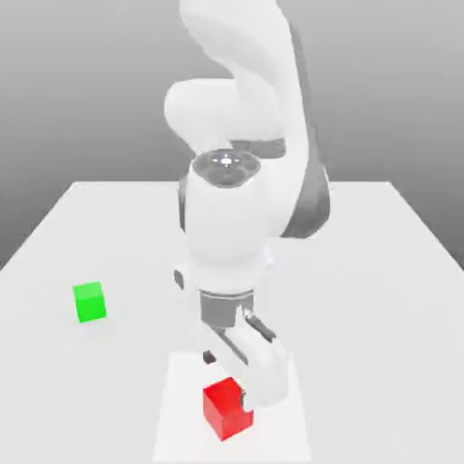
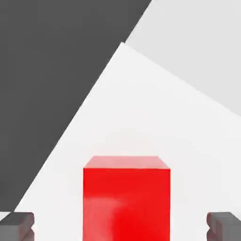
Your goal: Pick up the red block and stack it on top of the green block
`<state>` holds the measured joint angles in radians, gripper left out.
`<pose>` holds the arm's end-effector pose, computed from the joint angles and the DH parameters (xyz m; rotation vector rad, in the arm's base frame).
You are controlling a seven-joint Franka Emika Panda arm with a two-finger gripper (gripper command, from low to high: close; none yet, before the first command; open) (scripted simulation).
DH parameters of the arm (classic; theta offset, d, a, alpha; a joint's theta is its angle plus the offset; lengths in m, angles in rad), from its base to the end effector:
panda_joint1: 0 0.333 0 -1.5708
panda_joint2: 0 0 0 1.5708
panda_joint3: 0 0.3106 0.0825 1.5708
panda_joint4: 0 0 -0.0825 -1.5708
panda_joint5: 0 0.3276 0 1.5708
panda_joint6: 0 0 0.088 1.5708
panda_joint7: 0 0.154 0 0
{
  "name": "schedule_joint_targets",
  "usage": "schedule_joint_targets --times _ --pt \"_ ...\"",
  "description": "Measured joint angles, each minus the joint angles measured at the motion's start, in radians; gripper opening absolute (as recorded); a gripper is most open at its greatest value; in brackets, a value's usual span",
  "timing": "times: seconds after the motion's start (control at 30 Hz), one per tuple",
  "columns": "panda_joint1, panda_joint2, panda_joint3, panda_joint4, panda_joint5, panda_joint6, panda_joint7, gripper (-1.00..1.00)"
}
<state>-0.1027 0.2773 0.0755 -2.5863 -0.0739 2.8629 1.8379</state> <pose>0.4215 -0.0060 0.1631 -1.9561 2.4573 -0.0004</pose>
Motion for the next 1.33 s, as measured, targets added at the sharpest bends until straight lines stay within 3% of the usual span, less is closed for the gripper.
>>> schedule_joint_targets --times 0.03,0.27,0.47,0.63,0.93,1.1,1.23,1.27,1.33 --pt "0.007 0.032 -0.008 0.005 -0.007 0.027 0.006 -1.0" --pt "0.008 0.038 -0.01 0.005 -0.01 0.034 0.009 -1.0" --pt "-0.023 -0.152 0.005 -0.031 0.033 -0.119 -0.033 -1.0" --pt "-0.266 -0.311 -0.132 -0.144 -0.038 -0.159 -0.109 -1.0" --pt "-0.569 -0.573 -0.386 -0.366 -0.146 -0.197 -0.273 -1.0" --pt "-0.556 -0.471 -0.442 -0.384 -0.088 -0.079 -0.336 -1.0" --pt "-0.511 -0.335 -0.46 -0.383 0.013 0.052 -0.406 -1.0" --pt "-0.501 -0.304 -0.457 -0.383 0.047 0.082 -0.429 1.0" --pt "-0.499 -0.304 -0.457 -0.383 0.047 0.082 -0.429 1.0"
